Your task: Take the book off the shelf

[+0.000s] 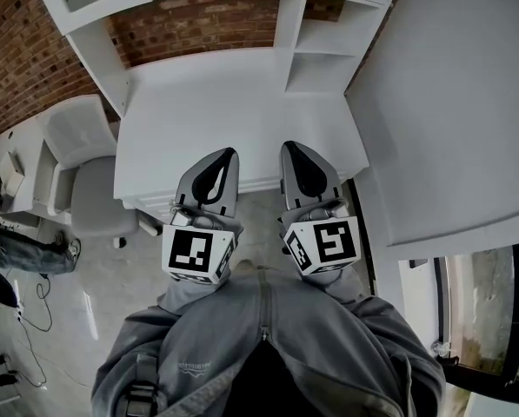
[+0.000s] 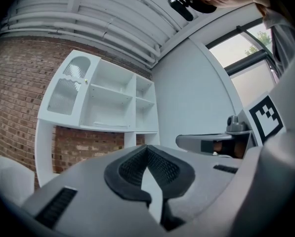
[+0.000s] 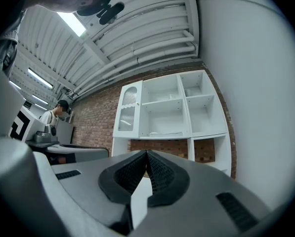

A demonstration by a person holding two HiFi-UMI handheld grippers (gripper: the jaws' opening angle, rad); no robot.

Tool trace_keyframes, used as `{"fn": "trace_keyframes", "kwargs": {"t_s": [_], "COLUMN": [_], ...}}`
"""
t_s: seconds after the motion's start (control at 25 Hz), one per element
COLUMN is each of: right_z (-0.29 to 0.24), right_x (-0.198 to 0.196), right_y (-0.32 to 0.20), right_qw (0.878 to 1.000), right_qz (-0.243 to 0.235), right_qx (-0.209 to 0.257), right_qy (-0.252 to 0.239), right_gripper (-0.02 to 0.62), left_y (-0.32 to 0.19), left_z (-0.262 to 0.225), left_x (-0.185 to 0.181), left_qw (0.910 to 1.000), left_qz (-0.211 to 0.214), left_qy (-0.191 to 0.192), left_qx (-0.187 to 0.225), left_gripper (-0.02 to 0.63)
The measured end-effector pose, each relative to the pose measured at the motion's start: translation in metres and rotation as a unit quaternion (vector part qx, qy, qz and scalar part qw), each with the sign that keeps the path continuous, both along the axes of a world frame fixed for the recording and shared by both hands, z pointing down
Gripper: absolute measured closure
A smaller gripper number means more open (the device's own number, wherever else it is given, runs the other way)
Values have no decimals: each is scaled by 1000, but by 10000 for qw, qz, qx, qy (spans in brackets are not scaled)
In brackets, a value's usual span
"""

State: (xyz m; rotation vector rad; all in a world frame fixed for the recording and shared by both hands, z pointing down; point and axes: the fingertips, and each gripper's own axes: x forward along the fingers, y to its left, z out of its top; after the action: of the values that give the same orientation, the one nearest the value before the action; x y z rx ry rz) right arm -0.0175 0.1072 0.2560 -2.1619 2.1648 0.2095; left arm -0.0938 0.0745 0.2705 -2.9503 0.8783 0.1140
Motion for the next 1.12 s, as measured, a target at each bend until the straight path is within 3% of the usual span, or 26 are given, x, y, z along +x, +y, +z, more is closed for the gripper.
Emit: {"fn": "trace_keyframes", "kwargs": {"t_s": [0.68, 1.12], "right_z": [15, 1], "right_x": [-16, -11], "right_y": [2, -25], "right_qw": [9997, 9998], "right_qz": [165, -15], "right_qx": [-190, 72], "right_qy": [-10, 177], "right_gripper": [569, 569], "left_y": [-6, -29], "left_z": [16, 9], "left_x": [-16, -8], "left_qw": [9997, 9999], "left_qz": [144, 45], "left_qy": [31, 94], "left_qx": [-197, -10], "left_gripper": [600, 600]}}
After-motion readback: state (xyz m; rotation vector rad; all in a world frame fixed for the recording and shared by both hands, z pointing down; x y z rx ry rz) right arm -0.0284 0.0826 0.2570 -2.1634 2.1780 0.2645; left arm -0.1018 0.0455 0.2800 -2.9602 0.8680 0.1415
